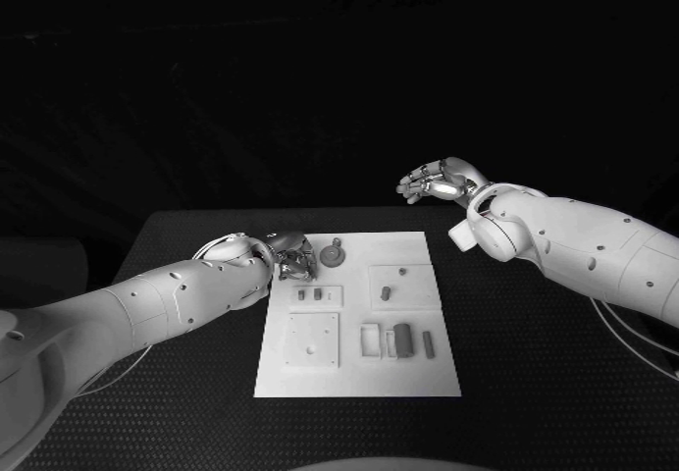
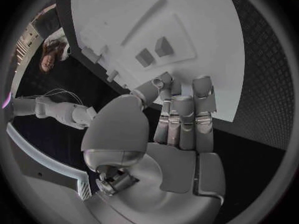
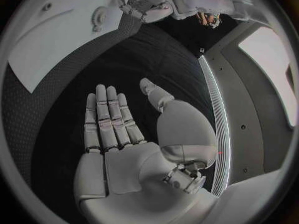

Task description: Assemble the parts on the task board

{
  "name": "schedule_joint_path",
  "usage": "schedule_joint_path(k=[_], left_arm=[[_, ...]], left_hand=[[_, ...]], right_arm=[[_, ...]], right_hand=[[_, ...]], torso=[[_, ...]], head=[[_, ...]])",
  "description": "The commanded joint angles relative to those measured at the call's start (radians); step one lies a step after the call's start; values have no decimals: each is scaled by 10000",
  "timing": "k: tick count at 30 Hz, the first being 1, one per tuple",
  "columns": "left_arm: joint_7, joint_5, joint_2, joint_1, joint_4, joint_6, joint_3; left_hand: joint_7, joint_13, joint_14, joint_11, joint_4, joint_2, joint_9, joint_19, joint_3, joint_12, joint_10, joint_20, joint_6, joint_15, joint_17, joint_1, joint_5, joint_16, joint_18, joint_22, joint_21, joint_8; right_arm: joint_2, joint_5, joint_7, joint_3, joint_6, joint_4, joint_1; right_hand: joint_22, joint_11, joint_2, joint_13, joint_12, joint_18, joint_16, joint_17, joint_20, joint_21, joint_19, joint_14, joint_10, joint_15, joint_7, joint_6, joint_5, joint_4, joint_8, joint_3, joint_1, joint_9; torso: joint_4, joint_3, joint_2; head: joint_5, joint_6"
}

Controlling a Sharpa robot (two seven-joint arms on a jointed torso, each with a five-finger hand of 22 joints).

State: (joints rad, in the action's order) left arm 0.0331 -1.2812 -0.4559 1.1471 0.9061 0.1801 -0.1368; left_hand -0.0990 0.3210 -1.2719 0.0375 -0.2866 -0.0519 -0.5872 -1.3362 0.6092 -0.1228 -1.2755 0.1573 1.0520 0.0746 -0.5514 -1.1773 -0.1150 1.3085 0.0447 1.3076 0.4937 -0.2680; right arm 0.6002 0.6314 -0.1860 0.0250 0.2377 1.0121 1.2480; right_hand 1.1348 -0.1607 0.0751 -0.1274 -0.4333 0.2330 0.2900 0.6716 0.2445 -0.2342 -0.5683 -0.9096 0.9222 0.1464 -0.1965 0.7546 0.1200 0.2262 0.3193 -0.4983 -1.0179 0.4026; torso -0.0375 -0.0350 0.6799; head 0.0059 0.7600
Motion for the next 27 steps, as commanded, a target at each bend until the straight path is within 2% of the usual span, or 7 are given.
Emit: schedule_joint_path(k=[1,5,16,27], left_arm=[[39,-72,74,-35,-26,-190,-14],[-6,-108,117,-49,-74,-316,-26],[-51,-249,283,-89,-124,-435,-178],[9,-280,320,-89,-59,-399,-197]], left_hand=[[-96,0,-74,10,0,106,-2,8,61,-13,-98,88,144,1,15,-7,-43,-45,780,206,46,-23],[-97,1,-74,11,0,108,-2,9,62,-9,-97,89,141,0,17,-5,-43,-46,778,206,46,-21],[-109,2,-73,20,-6,123,1,19,72,25,-75,95,111,-9,24,2,-40,-49,766,208,42,-5],[-109,3,-74,20,-8,125,1,21,74,27,-75,96,110,-9,25,0,-40,-48,765,209,41,-4]], right_arm=[[-4,7,-96,-5,-46,19,0],[-5,7,-97,-5,-46,18,0],[-20,7,-99,-5,-58,10,0],[-12,7,-97,-5,-65,8,0]], right_hand=[[15,-18,34,10,22,-147,-59,10,-2,40,32,34,17,18,-208,-51,23,-63,39,20,-20,-12],[17,-18,34,10,22,-148,-60,11,-2,42,31,33,17,18,-208,-52,23,-63,39,20,-20,-13],[24,-18,35,11,21,-148,-62,14,-2,48,30,33,16,18,-209,-52,23,-66,41,21,-19,-15],[26,-19,35,11,21,-148,-63,14,-2,49,29,33,16,18,-209,-52,22,-67,41,21,-18,-16]], torso=[[-2,-2,4],[1,0,-1],[1,0,1],[-1,-1,1]], head=[[-3,11],[-12,3],[-41,4],[-66,16]])
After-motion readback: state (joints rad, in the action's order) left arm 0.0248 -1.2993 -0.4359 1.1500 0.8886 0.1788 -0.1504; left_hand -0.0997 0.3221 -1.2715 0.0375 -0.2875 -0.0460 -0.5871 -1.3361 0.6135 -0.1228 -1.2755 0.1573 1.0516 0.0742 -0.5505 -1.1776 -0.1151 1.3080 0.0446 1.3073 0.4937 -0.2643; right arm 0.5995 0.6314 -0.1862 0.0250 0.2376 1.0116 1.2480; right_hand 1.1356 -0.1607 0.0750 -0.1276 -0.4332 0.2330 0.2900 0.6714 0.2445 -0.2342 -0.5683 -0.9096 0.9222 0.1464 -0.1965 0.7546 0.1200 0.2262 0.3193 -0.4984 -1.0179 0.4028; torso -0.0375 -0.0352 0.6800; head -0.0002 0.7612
